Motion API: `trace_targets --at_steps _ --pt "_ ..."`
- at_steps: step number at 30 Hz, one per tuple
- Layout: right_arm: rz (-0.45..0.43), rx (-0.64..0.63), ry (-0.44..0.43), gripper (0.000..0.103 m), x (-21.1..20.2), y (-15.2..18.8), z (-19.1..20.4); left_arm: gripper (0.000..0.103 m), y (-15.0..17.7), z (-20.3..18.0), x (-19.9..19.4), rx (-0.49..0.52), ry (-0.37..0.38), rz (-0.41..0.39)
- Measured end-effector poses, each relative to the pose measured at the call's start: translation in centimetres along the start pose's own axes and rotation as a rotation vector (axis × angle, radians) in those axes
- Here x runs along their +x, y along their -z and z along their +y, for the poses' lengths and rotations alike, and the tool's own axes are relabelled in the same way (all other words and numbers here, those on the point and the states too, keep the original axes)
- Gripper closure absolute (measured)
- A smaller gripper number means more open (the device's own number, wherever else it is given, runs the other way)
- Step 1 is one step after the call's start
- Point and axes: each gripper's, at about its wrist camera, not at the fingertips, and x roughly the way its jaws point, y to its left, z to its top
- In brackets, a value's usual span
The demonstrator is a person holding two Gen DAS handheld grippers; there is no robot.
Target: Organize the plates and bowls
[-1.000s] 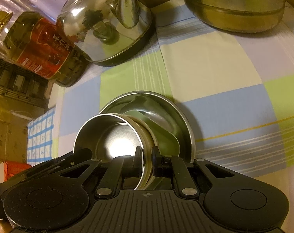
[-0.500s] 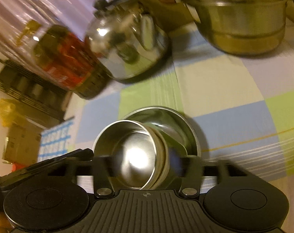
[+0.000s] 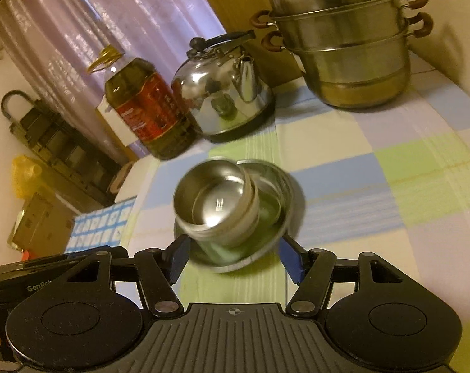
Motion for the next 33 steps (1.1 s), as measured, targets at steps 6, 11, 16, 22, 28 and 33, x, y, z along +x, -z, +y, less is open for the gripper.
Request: trace_targets --at_steps 6,11,16,22,28,33 --pt "0.013 -0.041 0.048 0.040 -4.1 3.0 0.2 0.077 3.9 -2.8 -3.1 -0.008 0.013 0.014" --pt "0.043 -0.085 0.060 0.040 -6.5 5.8 0.4 0.077 6.6 -4.6 -5.1 -0.013 0.005 0.011" --pt "0.061 -0.109 0.066 0.040 -8.4 8.3 0.3 0.077 8.8 -5.9 -6.6 -0.021 -0.004 0.011" --pt "0.072 -0.159 0.071 0.040 -10.4 10.5 0.6 0.077 11.1 -7.6 -8.1 -0.015 -0.002 0.011" --pt "0.084 -0.183 0.080 0.040 -11.5 12.0 0.8 0.077 12.5 -8.9 -9.1 -0.001 0.014 0.014" --pt "0.079 -0.192 0.092 0.040 -12.2 12.6 0.9 0.077 13.2 -9.5 -9.8 0.009 0.023 0.007"
